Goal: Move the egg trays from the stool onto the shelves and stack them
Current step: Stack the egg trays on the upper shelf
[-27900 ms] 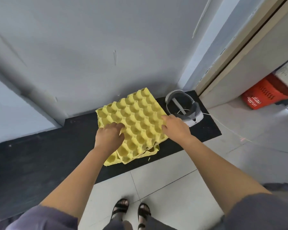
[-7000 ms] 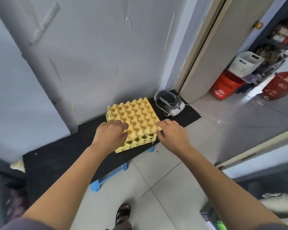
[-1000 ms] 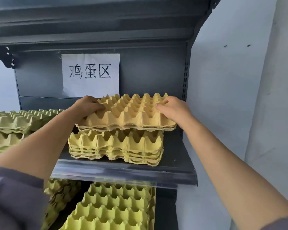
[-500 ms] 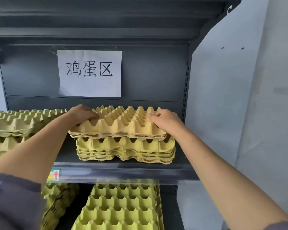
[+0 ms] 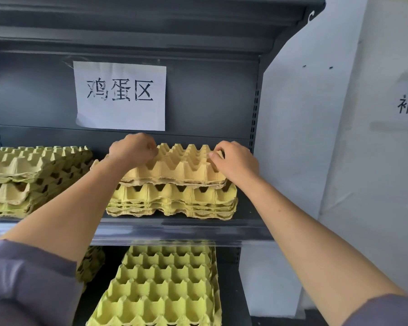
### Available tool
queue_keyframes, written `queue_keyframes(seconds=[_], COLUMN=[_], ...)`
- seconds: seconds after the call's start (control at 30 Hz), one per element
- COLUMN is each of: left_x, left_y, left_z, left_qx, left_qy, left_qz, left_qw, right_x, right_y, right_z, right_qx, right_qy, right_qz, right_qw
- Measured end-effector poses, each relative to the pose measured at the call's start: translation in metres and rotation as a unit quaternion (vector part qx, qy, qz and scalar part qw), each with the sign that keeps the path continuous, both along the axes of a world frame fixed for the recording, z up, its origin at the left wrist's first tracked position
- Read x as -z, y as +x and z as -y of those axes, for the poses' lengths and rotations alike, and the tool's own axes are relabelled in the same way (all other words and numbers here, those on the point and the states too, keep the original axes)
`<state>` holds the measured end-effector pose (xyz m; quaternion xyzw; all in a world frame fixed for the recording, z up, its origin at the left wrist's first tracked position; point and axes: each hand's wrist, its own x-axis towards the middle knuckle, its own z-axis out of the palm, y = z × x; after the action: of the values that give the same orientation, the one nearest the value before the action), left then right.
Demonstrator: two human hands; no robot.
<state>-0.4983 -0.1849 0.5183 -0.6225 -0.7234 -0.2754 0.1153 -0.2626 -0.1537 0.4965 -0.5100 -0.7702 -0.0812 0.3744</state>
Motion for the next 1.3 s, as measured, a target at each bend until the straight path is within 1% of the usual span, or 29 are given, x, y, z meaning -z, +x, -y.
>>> queue_keyframes(seconds=[0.17,0.37,0.47,0.6,0.7,0.87,0.97,1.1,1.3], left_x=[-0.009,-0.016,-0.011,0.009,0.032,0.080,0.116,0.164,0.231], left_y=[0.048,0.138,0.208,0.305,0.376,0.477,0.530,0.594,0.683], left_z=[0.004,0.010,0.012,0.015,0.013,-0.006,-0.027,-0.064,-0.139], left_qx=[0.031,0.070,0.096,0.149,0.194,0.273,0.308,0.352,0.398], left_qy=[0.013,0.043,0.060,0.093,0.098,0.059,0.025,-0.046,-0.122], left_qz=[-0.016,-0.070,-0.082,-0.104,-0.104,-0.082,-0.088,-0.085,-0.073], left_qw=[0.999,0.994,0.990,0.979,0.971,0.957,0.947,0.931,0.906], right_x=[-0.005,-0.003,0.003,0.018,0.033,0.076,0.111,0.158,0.218], right_y=[0.036,0.123,0.196,0.297,0.370,0.474,0.527,0.580,0.642], right_z=[0.005,0.015,0.025,0.039,0.046,0.048,0.042,0.023,-0.030], right_qx=[0.026,0.067,0.106,0.154,0.191,0.243,0.269,0.283,0.298], right_qy=[0.054,0.047,0.054,0.066,0.042,-0.012,-0.056,-0.132,-0.209], right_qz=[0.034,0.045,0.056,0.098,0.102,0.098,0.087,0.081,0.096], right_qw=[0.998,0.996,0.991,0.981,0.975,0.965,0.958,0.946,0.926])
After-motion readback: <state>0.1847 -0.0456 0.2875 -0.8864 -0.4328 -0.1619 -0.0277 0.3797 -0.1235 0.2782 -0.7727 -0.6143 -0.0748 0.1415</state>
